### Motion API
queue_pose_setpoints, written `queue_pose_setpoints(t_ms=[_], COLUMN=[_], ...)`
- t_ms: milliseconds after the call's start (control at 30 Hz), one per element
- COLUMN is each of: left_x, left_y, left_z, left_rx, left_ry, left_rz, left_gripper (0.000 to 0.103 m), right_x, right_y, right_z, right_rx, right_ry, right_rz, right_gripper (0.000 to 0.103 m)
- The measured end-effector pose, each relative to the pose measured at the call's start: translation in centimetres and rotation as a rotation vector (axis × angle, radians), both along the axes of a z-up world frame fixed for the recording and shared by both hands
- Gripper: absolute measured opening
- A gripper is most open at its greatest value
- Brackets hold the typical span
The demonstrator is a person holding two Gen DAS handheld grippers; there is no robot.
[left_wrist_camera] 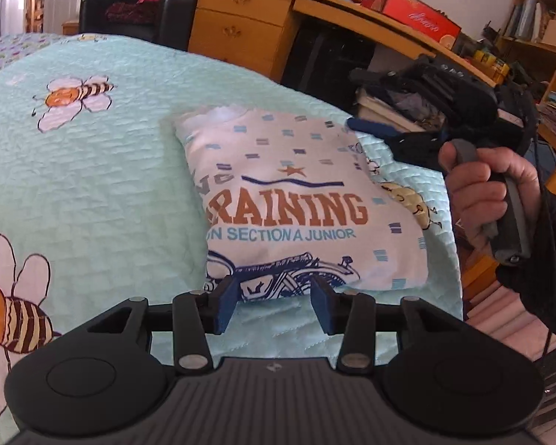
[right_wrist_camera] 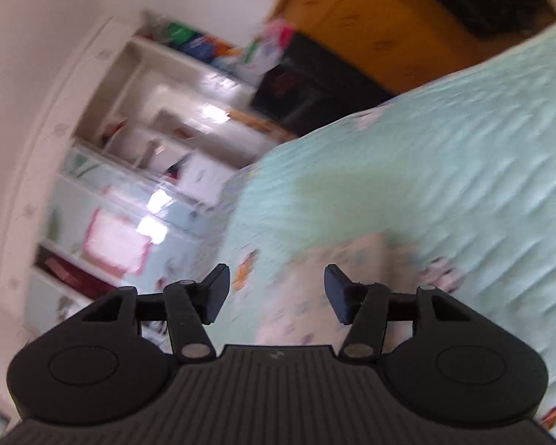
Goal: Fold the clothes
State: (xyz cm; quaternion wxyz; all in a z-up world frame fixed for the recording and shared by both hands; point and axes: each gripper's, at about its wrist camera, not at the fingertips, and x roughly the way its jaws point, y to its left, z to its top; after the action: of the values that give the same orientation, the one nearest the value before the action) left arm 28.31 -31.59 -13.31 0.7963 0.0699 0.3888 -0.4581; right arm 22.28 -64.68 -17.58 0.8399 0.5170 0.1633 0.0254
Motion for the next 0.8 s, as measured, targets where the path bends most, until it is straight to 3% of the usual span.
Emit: queue_pose_setpoints(t_ms=[100,167,200,267,333,433,500,667,733,800], left_x=[0.5,0.0,-0.4,-1.3,-1.8,-2.7,-2.9,-0.7,1.0,2.6], left_y=[-0.8,-0.4,-0.2,-0.1,-0.3,1.0,2.3,3.3,2.1,0.8], left_z=[-0.4,-0.1,0.1,0.4,0.2,0.7,1.4,1.5,0.7,-0.8], left_rx=[0.068,0.075,0.077,0.08,0.089,0.029,-0.003,-0.037,-0.014,0.017], left_ry=[0.005,0.004,0.001,-0.015,-0.004,0.001,-0.005,0.014,0.041,0.143], left_rz=[0.028,0.032,0.027,-0.002,-0.007,0.023,0.035,0.092,0.111,0.114], left_gripper=[0.047,0.047,0.047,0.049,0.05,0.049,0.05,0.052,0.055,0.053], right_x=[2.2,3.5,3.5,3.8,5.1,7.6,7.6,3.8,4.0,5.6], right_y=[0.4,0.2,1.0,3.5,6.8,10.7,12.2,11.6,12.3,12.9], right_z=[-0.8,-1.1,-0.3,1.6,2.1,0.8,0.2,4.3,3.8,1.9], right_rx=[-0.029,-0.056,-0.069,-0.085,-0.071,-0.024,-0.072,-0.095,-0.056,-0.038], right_ry=[0.103,0.192,0.175,0.128,0.139,0.227,0.306,0.084,0.106,0.184], right_rz=[-0.021,-0.079,-0.072,0.025,0.164,0.337,0.376,0.331,0.366,0.404], right_gripper=[0.059,0.051,0.051,0.056,0.062,0.062,0.061,0.067,0.068,0.068])
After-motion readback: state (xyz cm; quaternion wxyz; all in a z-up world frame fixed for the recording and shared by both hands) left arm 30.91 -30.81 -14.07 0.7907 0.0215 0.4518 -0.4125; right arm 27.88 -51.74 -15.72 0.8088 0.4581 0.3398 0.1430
